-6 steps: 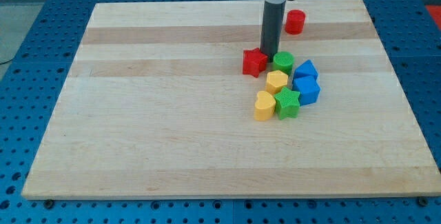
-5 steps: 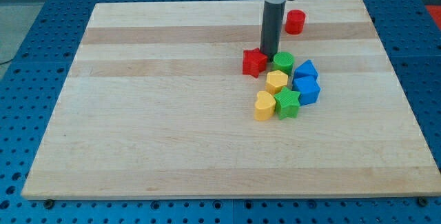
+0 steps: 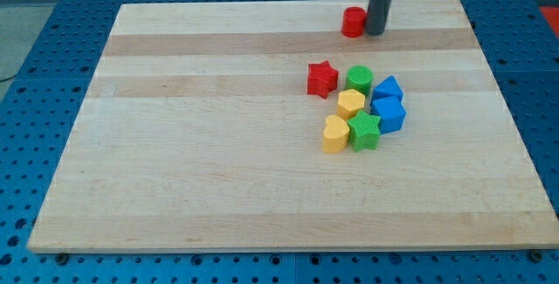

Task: Push the red circle towards center

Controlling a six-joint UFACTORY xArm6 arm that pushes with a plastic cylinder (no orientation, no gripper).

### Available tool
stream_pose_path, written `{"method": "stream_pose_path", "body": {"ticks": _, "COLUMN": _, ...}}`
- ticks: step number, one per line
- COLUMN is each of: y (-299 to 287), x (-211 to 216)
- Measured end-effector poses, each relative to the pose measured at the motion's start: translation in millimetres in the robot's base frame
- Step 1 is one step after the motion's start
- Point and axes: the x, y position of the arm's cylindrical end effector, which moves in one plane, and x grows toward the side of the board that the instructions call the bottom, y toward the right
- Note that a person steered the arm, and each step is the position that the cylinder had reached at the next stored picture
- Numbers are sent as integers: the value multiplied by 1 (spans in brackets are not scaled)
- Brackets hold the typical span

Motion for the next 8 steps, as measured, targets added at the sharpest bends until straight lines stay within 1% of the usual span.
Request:
{"method": "stream_pose_path", "body": {"ticks": 1, "y": -4, "x": -33}}
{"method": "stream_pose_path", "body": {"ticks": 2, "y": -32, "x": -41}}
{"method": "stream_pose_path", "body": {"ticks": 3, "y": -49, "x": -27}}
{"method": "stream_pose_path", "body": {"ticks": 6, "y": -96, "x": 64}}
{"method": "stream_pose_path", "body": {"ticks": 7, "y": -121, "x": 84}}
{"method": "stream_pose_path", "body": {"ticks": 8, "y": -144, "x": 69}}
